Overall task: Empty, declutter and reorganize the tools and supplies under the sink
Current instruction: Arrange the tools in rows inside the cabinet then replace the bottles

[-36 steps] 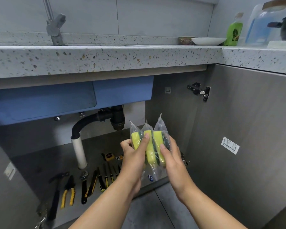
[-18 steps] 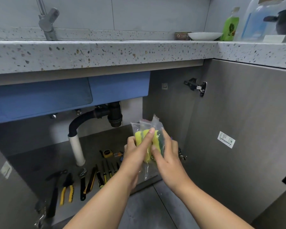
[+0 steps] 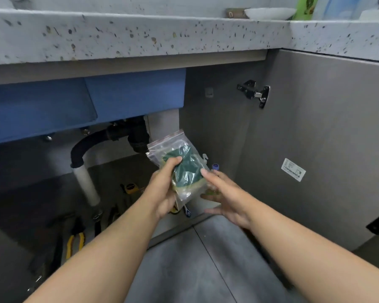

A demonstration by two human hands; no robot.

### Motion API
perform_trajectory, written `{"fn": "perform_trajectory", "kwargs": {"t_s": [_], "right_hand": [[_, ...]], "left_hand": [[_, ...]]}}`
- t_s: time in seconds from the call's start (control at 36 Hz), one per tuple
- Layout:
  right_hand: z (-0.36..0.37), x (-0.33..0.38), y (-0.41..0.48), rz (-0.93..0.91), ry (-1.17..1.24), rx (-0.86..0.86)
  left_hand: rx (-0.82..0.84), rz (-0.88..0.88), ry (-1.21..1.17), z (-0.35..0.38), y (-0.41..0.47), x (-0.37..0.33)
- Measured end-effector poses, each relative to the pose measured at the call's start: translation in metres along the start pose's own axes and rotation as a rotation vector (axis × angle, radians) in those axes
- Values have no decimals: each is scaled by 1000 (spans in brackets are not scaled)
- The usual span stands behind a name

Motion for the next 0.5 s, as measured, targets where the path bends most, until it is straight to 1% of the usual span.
{"fn": "perform_trajectory", "kwargs": {"t_s": [0.06, 0.11, 0.22, 0.31, 0.36, 0.42, 0.44, 0.5], "right_hand": [[-2, -10, 19, 43, 75, 39], [-3, -24, 40, 27, 179, 23], [-17, -62, 83, 28, 396, -177], [-36, -97, 112, 62, 471, -323], [-49, -118, 129, 83, 500, -373], [-62, -137, 145, 105, 505, -419], [-69, -145, 154, 119, 496, -444], [-80, -158, 170, 149, 472, -491]], "left_hand": [[-27, 2, -38, 0, 20, 16], [-79, -24, -35, -5, 38, 40], [-121, -119, -21, -25, 76, 91], [-86, -268, 26, -40, 104, 124], [-77, -347, 118, -54, 122, 140], [-106, -355, 261, -70, 139, 151], [-148, -319, 372, -82, 148, 153], [-278, -186, 657, -108, 165, 149]]}}
Point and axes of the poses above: each hand's wrist, its own y-axis towards the middle knuckle, its own z-axis out of the palm, x = y × z, the point moved 6 cm from there along y, towards the middle knuckle, and after that the axes turned 4 degrees about x, right-handed, at the moved point
